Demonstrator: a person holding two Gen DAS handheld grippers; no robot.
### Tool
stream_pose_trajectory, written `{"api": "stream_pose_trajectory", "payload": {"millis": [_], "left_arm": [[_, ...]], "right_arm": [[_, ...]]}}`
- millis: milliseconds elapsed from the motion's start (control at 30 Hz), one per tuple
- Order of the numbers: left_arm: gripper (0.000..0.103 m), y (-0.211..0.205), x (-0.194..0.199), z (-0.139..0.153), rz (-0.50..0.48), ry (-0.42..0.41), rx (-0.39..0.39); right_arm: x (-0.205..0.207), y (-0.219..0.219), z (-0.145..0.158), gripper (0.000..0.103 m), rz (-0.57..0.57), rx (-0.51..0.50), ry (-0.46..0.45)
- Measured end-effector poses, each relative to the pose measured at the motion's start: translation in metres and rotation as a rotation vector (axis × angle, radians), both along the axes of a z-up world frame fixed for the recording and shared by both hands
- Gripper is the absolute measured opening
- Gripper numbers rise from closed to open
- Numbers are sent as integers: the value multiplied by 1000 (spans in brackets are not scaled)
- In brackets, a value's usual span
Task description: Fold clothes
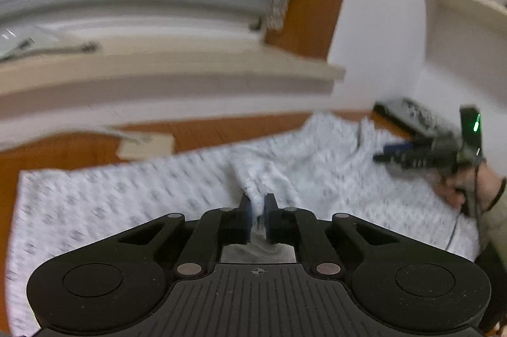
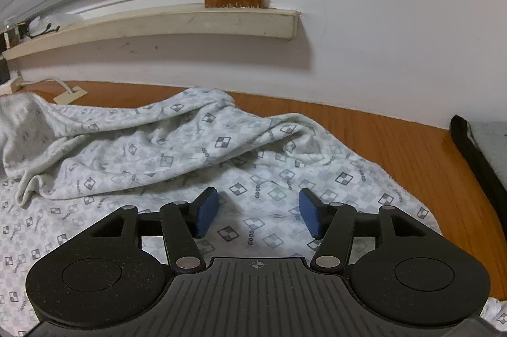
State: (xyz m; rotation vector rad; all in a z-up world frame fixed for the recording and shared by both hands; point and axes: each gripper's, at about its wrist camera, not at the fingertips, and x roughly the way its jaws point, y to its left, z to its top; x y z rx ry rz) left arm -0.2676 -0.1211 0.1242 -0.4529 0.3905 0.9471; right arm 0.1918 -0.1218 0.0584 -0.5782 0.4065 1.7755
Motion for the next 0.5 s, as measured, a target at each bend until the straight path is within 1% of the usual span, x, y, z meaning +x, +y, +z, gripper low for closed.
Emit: {"api": "stream_pose_trajectory", "payload": {"millis": [100,200,267,300,367,500], "left_arm": [[6,-6,-34,30,39,-20,36],[6,-6,-67,51,88,-21,38],[7,3,-84,50,108,-10,-19],[8,7,-88,44,132,17,-35],[16,16,-93,32,186,79,-63],[16,21,-87,23,225,94,-44]], "right_arm": [[0,0,0,57,-2,2,-2],[1,-2,1,57,-15,15,-1],[4,-2,2,57,-23,18,9],[5,-1,2,57,-27,18,12],[5,-1,2,57,-28,19,13],[7,-3,4,57,-36,33,21]]}}
